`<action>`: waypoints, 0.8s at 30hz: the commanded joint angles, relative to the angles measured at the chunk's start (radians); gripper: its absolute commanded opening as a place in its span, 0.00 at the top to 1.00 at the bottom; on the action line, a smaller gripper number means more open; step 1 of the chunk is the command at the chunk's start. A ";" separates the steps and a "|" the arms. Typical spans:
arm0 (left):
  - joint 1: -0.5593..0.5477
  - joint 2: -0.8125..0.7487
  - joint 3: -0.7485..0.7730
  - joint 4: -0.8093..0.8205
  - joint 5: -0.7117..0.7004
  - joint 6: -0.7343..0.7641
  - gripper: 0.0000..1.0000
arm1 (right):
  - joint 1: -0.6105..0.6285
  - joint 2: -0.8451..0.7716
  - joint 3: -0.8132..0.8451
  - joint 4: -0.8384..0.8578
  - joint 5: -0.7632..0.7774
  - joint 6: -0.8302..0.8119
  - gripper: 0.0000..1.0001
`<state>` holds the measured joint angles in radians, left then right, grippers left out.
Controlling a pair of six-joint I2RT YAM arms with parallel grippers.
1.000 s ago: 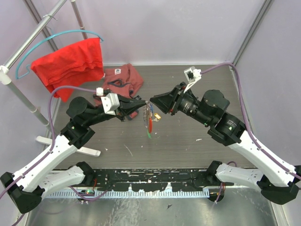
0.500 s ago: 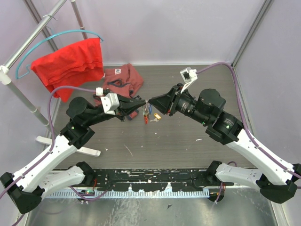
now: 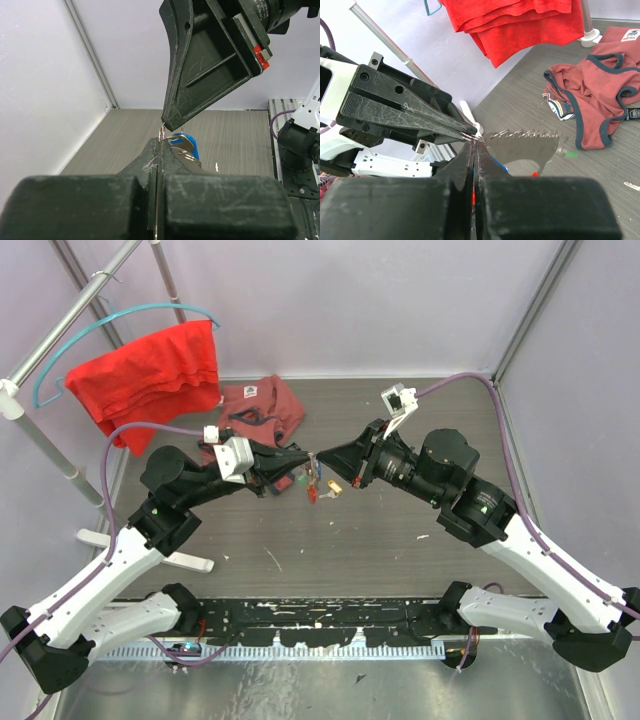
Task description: Put the keys on the keyring
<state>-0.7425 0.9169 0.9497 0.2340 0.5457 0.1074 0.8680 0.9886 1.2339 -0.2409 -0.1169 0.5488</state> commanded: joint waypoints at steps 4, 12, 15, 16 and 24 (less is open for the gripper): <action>-0.003 -0.032 -0.015 0.089 -0.018 0.001 1.00 | -0.003 -0.005 0.032 0.023 0.022 -0.002 0.99; -0.003 -0.036 -0.028 0.129 -0.027 -0.017 1.00 | -0.003 0.000 0.025 0.024 0.025 0.007 0.99; -0.002 -0.039 -0.029 0.136 -0.028 -0.018 1.00 | -0.003 0.001 0.016 0.030 0.024 0.013 0.99; -0.002 -0.040 -0.030 0.140 -0.027 -0.019 1.00 | -0.003 -0.001 0.013 0.033 0.021 0.014 0.99; -0.002 -0.043 -0.034 0.152 -0.026 -0.026 1.00 | -0.003 0.003 -0.013 0.077 0.012 0.037 0.94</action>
<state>-0.7425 0.8982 0.9268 0.3103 0.5335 0.0906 0.8680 0.9890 1.2301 -0.2329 -0.1131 0.5610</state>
